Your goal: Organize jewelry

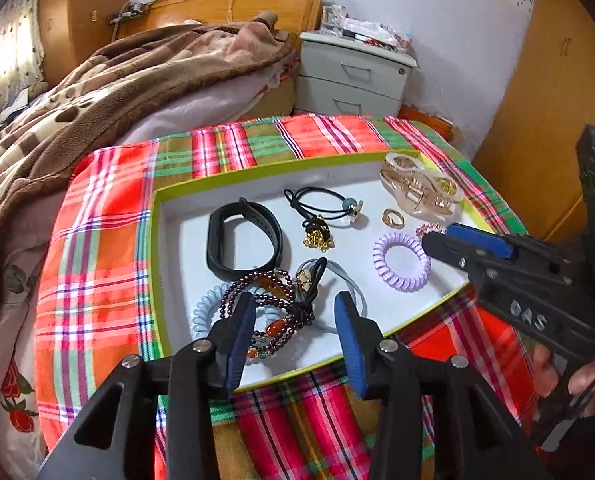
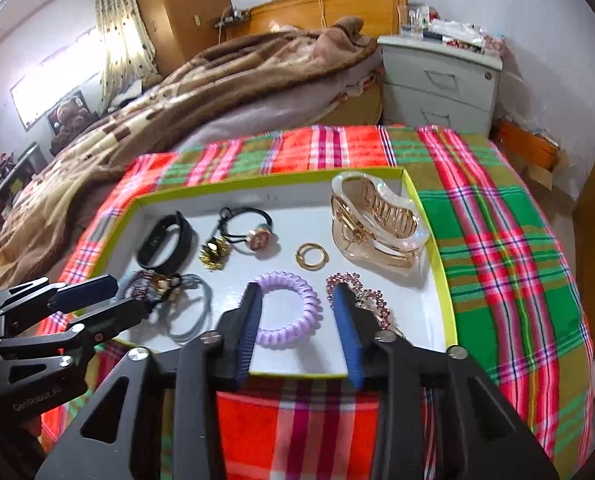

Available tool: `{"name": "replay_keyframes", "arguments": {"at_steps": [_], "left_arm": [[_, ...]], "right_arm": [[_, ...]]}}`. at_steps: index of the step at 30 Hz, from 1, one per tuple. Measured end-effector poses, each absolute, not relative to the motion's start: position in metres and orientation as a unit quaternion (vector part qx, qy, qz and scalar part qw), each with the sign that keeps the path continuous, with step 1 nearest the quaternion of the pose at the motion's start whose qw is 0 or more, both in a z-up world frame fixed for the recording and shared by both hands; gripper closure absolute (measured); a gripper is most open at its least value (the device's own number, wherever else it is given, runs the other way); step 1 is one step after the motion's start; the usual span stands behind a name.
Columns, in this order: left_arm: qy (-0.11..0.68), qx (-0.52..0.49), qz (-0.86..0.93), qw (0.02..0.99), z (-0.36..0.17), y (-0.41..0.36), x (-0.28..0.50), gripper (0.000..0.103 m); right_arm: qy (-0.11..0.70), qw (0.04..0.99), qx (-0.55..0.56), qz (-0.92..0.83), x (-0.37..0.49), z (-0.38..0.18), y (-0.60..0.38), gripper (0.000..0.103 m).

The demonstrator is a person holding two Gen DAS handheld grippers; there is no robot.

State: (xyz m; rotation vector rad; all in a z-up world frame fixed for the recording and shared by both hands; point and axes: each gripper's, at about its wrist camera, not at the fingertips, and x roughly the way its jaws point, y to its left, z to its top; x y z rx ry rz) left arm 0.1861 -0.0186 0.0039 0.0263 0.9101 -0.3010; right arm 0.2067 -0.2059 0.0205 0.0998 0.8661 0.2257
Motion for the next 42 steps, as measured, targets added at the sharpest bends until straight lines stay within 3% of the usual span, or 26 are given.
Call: {"name": "replay_keyframes", "arguments": {"at_steps": [17,42], "left_arm": [[0.385,0.005,-0.039,0.922,0.028,-0.008,0.150,0.056],[0.392,-0.017,-0.027,0.919,0.026,-0.002,0.144,0.056]], "right_arm": [[0.354,0.931,0.037,0.086,0.156,0.050,-0.192,0.064],[0.351,0.931,0.036,0.090,0.146,0.051,-0.186,0.064]]}}
